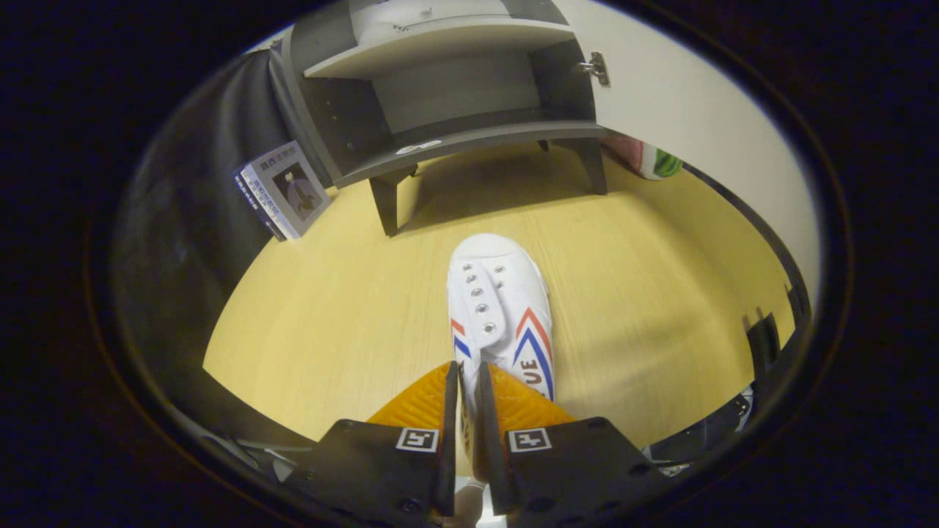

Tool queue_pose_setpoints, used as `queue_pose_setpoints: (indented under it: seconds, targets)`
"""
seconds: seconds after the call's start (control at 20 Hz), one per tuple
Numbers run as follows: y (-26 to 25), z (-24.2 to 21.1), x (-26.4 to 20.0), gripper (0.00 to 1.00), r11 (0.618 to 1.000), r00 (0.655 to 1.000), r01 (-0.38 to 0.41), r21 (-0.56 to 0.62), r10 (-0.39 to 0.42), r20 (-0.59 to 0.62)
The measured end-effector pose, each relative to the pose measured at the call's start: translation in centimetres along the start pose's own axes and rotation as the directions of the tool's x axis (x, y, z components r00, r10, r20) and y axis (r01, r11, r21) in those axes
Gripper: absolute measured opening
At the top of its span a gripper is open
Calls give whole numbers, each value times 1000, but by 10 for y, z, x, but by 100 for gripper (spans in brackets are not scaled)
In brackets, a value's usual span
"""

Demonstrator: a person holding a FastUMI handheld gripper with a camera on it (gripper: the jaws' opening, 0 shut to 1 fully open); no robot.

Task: Open the shoe cabinet door, grab the shoes and put them into the shoe cabinet, then close the shoe cabinet door.

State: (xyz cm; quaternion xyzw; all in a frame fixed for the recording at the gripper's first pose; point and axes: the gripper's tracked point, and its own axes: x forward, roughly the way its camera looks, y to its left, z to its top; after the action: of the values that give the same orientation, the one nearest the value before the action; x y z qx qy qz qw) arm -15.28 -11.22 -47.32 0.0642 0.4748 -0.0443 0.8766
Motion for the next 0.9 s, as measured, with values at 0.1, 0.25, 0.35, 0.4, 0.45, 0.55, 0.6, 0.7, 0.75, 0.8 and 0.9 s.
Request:
queue_pose_setpoints:
  seconds: [0.1,0.25,0.35,0.4,0.45,0.55,0.6,0.7,0.75,0.8,0.9]
  targets:
    - [3,7,8,22,1000,1000,-3,2,3,17]
    - [6,5,23,23,1000,1000,-6,5,6,6]
    - [6,6,26,19,1000,1000,-3,11,3,11]
    - [7,6,29,15,1000,1000,-9,-7,9,24]
    - [8,3,31,14,1000,1000,3,-15,-2,27]
    - [8,5,28,4,1000,1000,6,-18,-6,19]
    - [9,6,27,3,1000,1000,4,-6,-4,7]
    - [10,10,25,3,999,1000,-4,36,4,-7]
    - [9,13,24,3,999,1000,1,42,0,-4]
    - [10,18,22,3,999,1000,10,41,-10,8]
    - [10,34,14,3,999,998,31,45,-33,46]
